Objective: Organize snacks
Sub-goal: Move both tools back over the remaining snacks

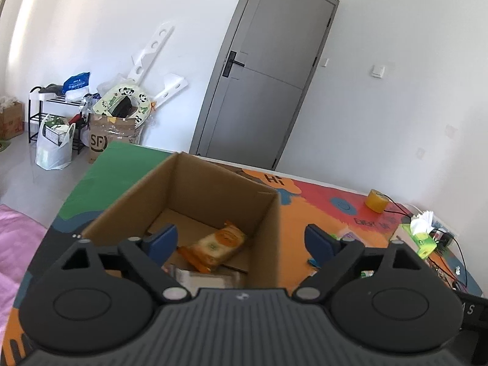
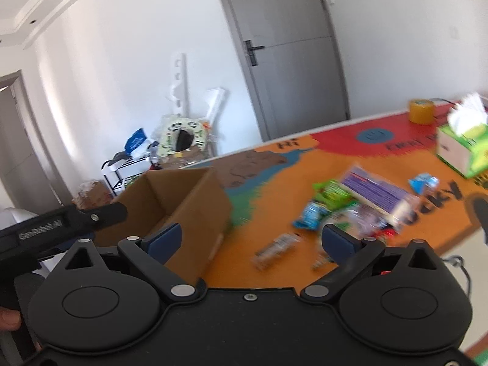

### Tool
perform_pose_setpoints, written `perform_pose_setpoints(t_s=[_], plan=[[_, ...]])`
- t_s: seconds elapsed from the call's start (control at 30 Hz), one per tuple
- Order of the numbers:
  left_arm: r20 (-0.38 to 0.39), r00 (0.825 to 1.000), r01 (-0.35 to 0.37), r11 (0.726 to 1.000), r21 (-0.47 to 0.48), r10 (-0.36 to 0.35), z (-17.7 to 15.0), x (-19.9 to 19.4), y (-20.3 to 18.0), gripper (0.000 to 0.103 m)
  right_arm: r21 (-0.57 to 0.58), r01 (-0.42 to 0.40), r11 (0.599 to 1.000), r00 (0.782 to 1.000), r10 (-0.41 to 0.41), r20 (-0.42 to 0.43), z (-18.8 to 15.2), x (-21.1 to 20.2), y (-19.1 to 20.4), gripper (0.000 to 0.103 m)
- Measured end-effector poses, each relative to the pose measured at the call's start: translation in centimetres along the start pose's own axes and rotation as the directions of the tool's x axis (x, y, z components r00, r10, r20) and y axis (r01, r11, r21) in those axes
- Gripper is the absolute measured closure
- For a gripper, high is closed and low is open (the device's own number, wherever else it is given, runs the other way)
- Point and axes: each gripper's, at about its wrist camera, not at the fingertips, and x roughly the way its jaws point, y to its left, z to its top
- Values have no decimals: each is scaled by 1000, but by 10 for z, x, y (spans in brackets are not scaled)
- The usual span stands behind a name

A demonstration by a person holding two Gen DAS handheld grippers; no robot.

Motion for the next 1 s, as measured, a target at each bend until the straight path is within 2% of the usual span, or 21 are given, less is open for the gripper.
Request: perform_pose_setpoints(t_s=[0.23, 0.4, 0.73, 1.0], plan=[[-9, 1000, 6, 999, 33, -6, -10, -2, -25, 13, 26, 44, 999, 999, -44, 8, -7, -18, -28, 0], [-12, 999, 40, 997, 66, -39, -13, -4, -44, 13, 38, 63, 997, 998, -64, 22, -9, -29, -43, 0], [-69, 991, 122, 983, 134, -114, -23, 3, -83, 13, 94, 90, 992, 995, -94, 30, -12, -49, -79, 0], [-95, 986, 154, 975, 157, -141, -32, 13, -108, 12, 123, 128, 984, 991, -132, 30, -17, -60, -105, 0]])
